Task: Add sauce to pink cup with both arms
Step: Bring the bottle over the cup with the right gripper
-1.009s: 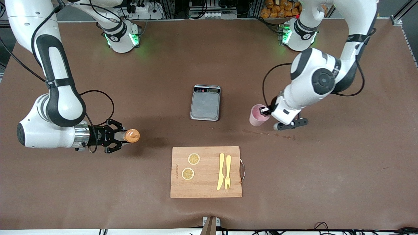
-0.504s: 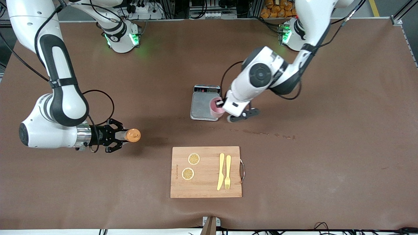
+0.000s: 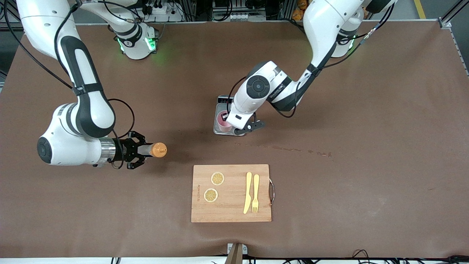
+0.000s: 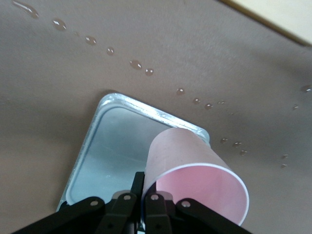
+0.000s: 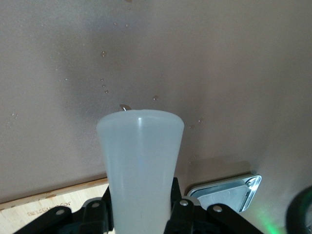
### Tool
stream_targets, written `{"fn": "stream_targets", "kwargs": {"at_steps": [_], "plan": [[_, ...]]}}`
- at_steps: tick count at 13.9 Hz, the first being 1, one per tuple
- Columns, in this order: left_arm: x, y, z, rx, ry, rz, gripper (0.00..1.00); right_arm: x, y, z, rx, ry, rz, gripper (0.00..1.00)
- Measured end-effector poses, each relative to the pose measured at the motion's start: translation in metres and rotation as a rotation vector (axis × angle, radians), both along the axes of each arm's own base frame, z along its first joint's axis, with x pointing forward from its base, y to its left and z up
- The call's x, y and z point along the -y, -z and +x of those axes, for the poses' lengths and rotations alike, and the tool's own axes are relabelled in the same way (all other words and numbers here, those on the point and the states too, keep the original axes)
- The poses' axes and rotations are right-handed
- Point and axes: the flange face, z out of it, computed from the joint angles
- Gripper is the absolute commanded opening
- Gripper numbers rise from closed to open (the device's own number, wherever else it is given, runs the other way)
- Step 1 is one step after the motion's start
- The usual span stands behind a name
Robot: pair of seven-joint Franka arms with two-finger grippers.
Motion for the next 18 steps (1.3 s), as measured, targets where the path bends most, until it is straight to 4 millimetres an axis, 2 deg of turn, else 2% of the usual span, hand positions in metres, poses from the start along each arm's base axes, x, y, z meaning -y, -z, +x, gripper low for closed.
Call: {"fn": "stream_targets", "kwargs": {"at_steps": [2,3,4,5,9,11,14,18], "plan": [[0.002,0.009,-0.002,-0.004,0.004,0.009,0.0,-0.014,-0.002,-0.002,-0.008,-0.003,-0.031,0.42],[0.003,0.008,0.0,-0.002,0.002,0.007,0.14,-0.022,-0.003,-0.004,-0.011,-0.007,-0.054,0.42],[0.002,0.008,0.001,-0.001,-0.001,0.008,0.75,-0.031,-0.003,-0.005,-0.016,-0.009,-0.071,0.42],[0.002,0.007,0.002,-0.003,-0.015,0.009,1.0,-0.038,-0.003,-0.007,-0.021,-0.007,-0.084,0.42],[0.002,-0.001,0.007,-0.002,-0.061,0.009,1.0,-0.061,-0.006,-0.012,-0.029,-0.002,-0.127,0.42],[0.001,-0.016,0.011,0.004,-0.062,0.009,1.0,-0.072,-0.012,-0.014,-0.022,-0.005,-0.14,0.42],[-0.009,-0.058,0.02,0.033,-0.073,0.003,1.0,-0.089,-0.028,-0.021,-0.026,0.0,-0.15,0.39],[-0.043,-0.113,0.037,0.082,-0.078,0.059,1.0,-0.119,-0.039,-0.036,-0.034,-0.015,-0.197,0.38]]}}
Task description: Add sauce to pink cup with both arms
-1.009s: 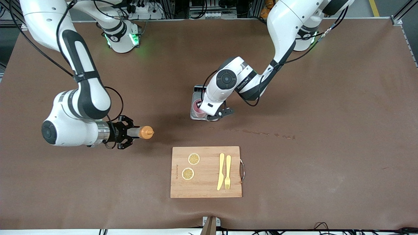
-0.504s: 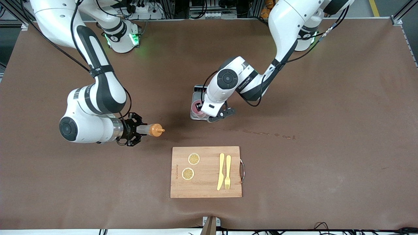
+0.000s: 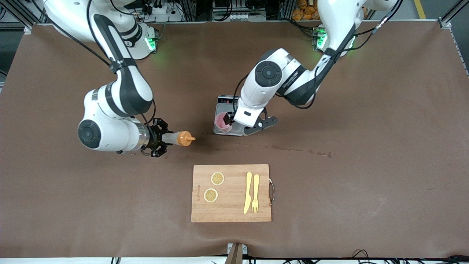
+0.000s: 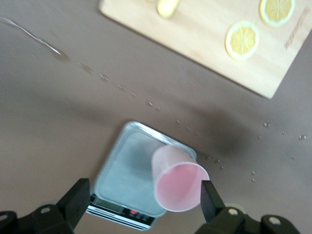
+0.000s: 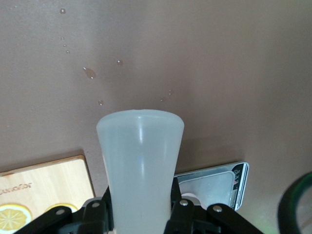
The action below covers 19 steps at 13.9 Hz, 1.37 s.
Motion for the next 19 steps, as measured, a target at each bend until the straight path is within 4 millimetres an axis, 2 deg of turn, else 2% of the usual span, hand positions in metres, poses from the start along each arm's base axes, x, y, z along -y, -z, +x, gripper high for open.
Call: {"fn": "stream_targets", "kwargs": {"at_steps": [3,5,8,11,14,16,19], "plan": [[-0.032,-0.036,0.015,0.039,-0.023,0.037,1.0,-0.033,0.005,-0.018,-0.004,-0.024,-0.106,0.36],[-0.066,-0.055,0.028,0.035,-0.008,0.076,1.0,-0.055,0.007,-0.032,-0.014,-0.043,-0.155,0.36],[-0.123,-0.08,0.054,0.045,0.01,0.099,1.0,-0.074,0.01,-0.052,-0.042,-0.072,-0.272,0.36],[-0.171,-0.097,0.069,0.048,0.067,0.119,1.0,-0.08,0.006,-0.063,-0.067,-0.107,-0.366,0.36],[-0.216,-0.116,0.074,0.041,0.159,0.143,1.0,-0.079,-0.006,-0.062,-0.06,-0.091,-0.44,0.36],[-0.253,-0.13,0.075,0.06,0.239,0.156,1.0,-0.078,-0.016,-0.061,-0.047,-0.086,-0.487,0.36],[-0.311,-0.156,0.064,0.072,0.354,0.193,1.0,-0.084,-0.023,-0.068,-0.035,-0.102,-0.566,0.35]]}}
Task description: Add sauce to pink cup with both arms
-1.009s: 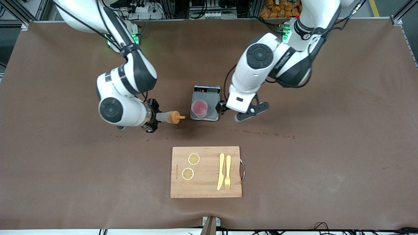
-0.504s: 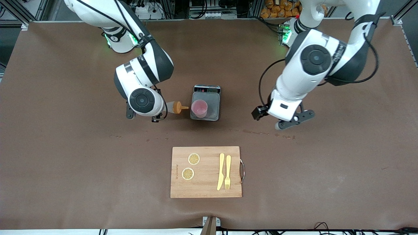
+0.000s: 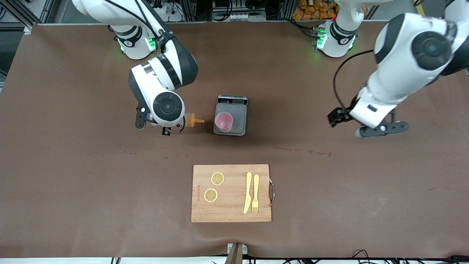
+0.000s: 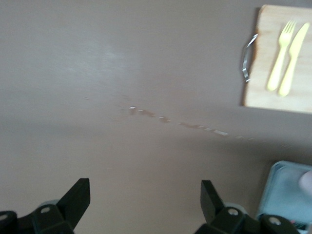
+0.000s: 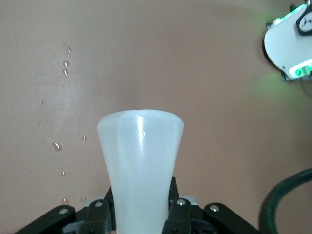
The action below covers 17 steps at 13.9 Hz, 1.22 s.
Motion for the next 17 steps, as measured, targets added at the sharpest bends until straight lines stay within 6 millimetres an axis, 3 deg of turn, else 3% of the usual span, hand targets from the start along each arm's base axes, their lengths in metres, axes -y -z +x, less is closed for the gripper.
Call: {"fn": "stream_targets", "kwargs": {"at_steps": [3,6,10,13,15,17], "plan": [[-0.052,-0.028,-0.016,-0.025,0.098,0.027,1.0,-0.022,0.001,-0.018,0.021,-0.018,-0.114,0.35],[-0.083,-0.058,-0.039,-0.055,0.157,0.033,1.0,-0.044,0.003,-0.025,0.034,-0.028,-0.183,0.35],[-0.075,-0.09,-0.058,-0.053,0.185,0.035,1.0,-0.046,0.006,-0.018,0.047,-0.023,-0.213,0.35],[-0.075,-0.103,-0.058,-0.035,0.185,0.034,1.0,-0.059,0.022,-0.024,0.038,-0.052,-0.254,0.27],[-0.075,-0.106,-0.058,-0.029,0.184,0.033,1.0,-0.074,0.04,-0.036,0.033,-0.092,-0.296,0.27],[-0.074,-0.11,-0.058,-0.019,0.185,0.032,1.0,-0.088,0.058,-0.047,0.034,-0.11,-0.33,0.14]]}}
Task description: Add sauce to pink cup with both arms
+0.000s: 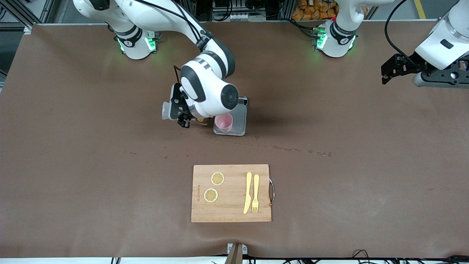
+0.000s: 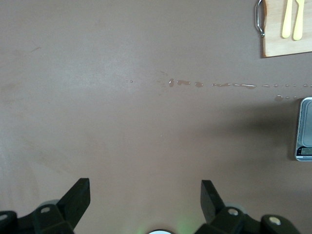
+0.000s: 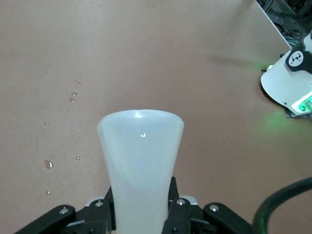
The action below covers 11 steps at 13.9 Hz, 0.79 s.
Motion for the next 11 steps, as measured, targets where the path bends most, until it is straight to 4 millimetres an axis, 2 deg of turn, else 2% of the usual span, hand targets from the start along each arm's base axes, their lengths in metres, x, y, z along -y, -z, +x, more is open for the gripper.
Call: {"fn": "stream_targets", "kwargs": {"at_steps": [2,6,7,8,11], "plan": [[0.0,-0.001,0.0,0.003,0.0,0.0,1.0,-0.002,0.007,-0.001,0.003,0.005,-0.011,0.13],[0.01,-0.001,-0.002,0.001,0.018,0.001,1.0,0.009,-0.008,0.018,0.035,0.036,0.009,0.13],[0.011,-0.001,-0.002,0.001,0.021,0.002,1.0,0.012,-0.013,0.024,0.044,0.043,0.018,0.1],[0.013,-0.001,-0.002,0.001,0.024,0.002,1.0,0.012,-0.016,0.027,0.052,0.045,0.027,0.0],[0.017,-0.001,-0.003,0.0,0.032,0.003,1.0,0.0,-0.012,0.02,0.051,0.022,0.038,0.0]]}}
